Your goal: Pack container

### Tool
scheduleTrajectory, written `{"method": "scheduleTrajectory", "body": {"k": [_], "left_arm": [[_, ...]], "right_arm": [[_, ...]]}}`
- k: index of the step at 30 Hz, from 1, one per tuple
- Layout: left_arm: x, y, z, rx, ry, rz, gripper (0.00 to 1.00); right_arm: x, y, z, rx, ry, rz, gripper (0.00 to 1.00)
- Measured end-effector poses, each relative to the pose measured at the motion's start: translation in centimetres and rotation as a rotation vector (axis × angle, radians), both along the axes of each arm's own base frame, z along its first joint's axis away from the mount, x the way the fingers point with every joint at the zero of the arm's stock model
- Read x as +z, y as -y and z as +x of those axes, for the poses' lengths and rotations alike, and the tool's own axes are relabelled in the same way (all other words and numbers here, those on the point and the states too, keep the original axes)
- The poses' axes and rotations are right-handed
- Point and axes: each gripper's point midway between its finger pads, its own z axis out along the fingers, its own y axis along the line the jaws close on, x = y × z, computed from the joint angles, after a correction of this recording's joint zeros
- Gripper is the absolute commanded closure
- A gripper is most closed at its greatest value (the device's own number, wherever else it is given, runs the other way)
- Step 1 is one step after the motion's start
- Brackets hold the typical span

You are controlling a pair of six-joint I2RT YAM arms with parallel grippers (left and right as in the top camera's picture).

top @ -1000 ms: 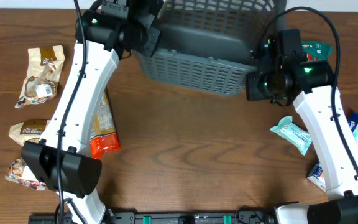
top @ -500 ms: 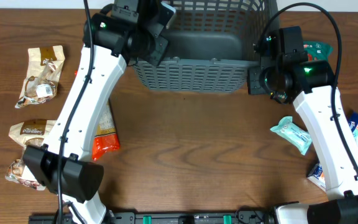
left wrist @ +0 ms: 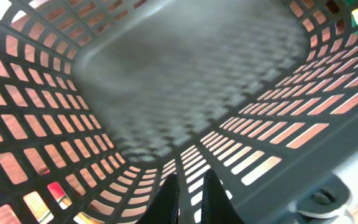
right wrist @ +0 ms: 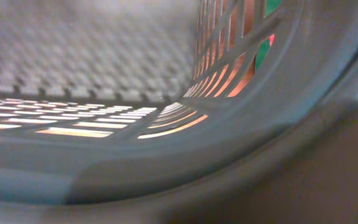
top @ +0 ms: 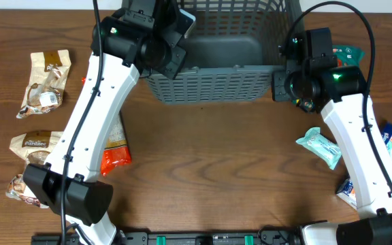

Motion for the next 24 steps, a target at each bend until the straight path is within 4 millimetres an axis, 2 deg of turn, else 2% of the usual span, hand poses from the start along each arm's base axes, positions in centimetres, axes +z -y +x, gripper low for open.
{"method": "scheduleTrajectory", "body": {"k": [7,10,15,18,19,20,23,24], "left_arm": [[-0.1,-0.1,-0.1,0.003,-0.007,0.001,0.94],[0.0,-0.2,0.4,0.011,0.015,0.012,0.85],[0.4,-0.8,1.6,0.044,0.071,0.044,0.83],[0.7,-1.0,2.1,0.053,0.098,0.056,0.56],[0.8,-1.0,2.2,0.057,0.104,0.057,0.42],[0.9,-1.0,2.4,0.06,0.112,0.058,0.32],[1.0,-1.1,2.6,0.068,0.122,0.061,0.28],[1.0,-1.2,2.7,0.069,0.125,0.061,0.24]], "right_arm": [[0.1,0.0,0.1,-0.001,0.006,-0.001,0.99],[0.0,0.0,0.1,-0.001,0.003,-0.002,0.99],[-0.7,0.2,-1.3,0.0,-0.06,-0.008,0.94],[-1.2,0.3,-2.5,0.002,-0.114,-0.014,0.92],[-1.4,0.4,-2.9,0.002,-0.13,-0.017,0.92],[-1.5,0.5,-3.2,0.003,-0.144,-0.019,0.9],[-1.7,0.6,-3.9,-0.002,-0.173,-0.021,0.73],[-1.7,0.6,-4.0,-0.003,-0.179,-0.021,0.63]]}}
